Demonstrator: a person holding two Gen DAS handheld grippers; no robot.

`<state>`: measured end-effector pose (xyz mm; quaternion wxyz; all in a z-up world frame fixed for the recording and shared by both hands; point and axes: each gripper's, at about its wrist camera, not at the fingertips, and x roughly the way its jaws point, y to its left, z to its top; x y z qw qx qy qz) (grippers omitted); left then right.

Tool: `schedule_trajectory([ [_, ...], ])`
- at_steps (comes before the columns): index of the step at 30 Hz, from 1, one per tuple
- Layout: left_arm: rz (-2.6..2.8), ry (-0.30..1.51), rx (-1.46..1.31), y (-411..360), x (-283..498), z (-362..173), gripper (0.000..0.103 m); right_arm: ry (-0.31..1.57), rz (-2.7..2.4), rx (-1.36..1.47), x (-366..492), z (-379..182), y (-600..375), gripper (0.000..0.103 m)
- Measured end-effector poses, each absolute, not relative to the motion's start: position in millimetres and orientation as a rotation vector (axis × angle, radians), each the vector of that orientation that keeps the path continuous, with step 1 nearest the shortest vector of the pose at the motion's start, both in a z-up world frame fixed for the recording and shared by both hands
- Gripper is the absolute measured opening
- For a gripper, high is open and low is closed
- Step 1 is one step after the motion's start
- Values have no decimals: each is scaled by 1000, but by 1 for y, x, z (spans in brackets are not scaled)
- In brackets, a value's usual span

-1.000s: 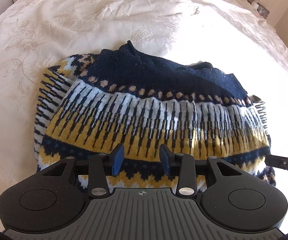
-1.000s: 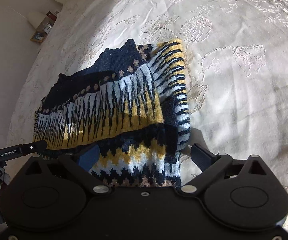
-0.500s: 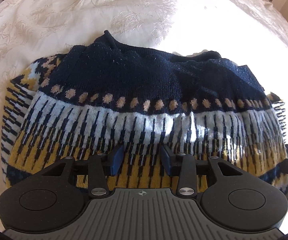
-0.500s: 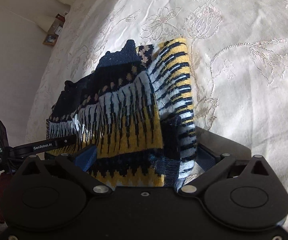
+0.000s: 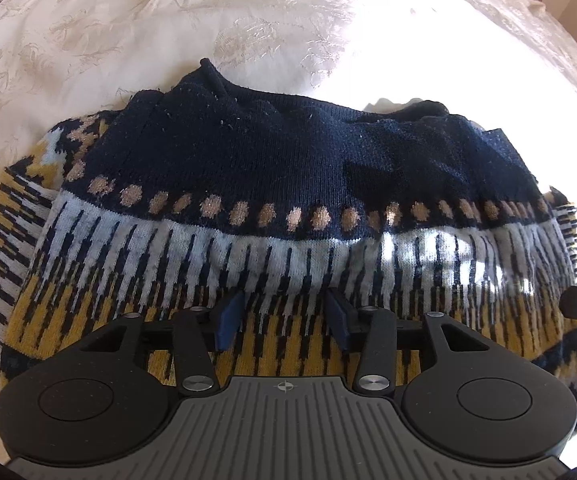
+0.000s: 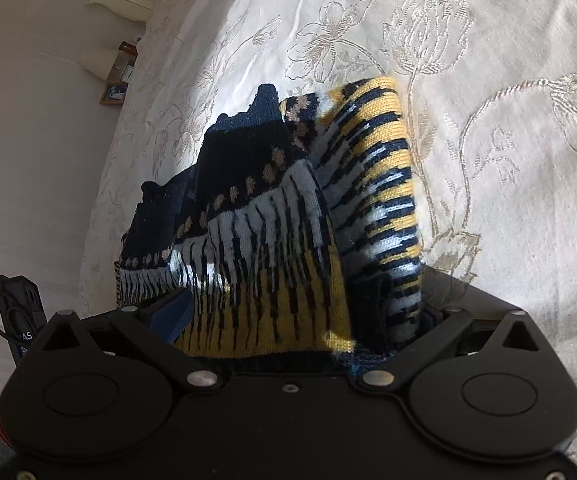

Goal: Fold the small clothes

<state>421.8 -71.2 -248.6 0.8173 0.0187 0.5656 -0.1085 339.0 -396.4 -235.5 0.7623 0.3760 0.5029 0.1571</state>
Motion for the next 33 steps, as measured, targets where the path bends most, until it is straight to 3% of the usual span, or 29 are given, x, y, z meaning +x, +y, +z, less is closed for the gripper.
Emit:
schedule_trajectory([
  [3,-226,1207,43,-74,421,-246,45,1103,382,811,343,-234,-394,98],
  [5,-224,1205,44,-75,420,-246,45,1118,375,780,343,-230,-390,65],
  [8,-224,1204,44,-76,418,-246,45,1123,337,725,341,-222,-387,42],
  [10,-225,1205,43,-76,418,-246,45,1108,312,746,337,-216,-390,37],
  [19,-240,1194,-70,-50,411,-223,44,1057,266,689,329,-165,-371,34],
  [33,-199,1113,-169,79,349,-170,44,1026,278,550,345,-98,-274,32],
])
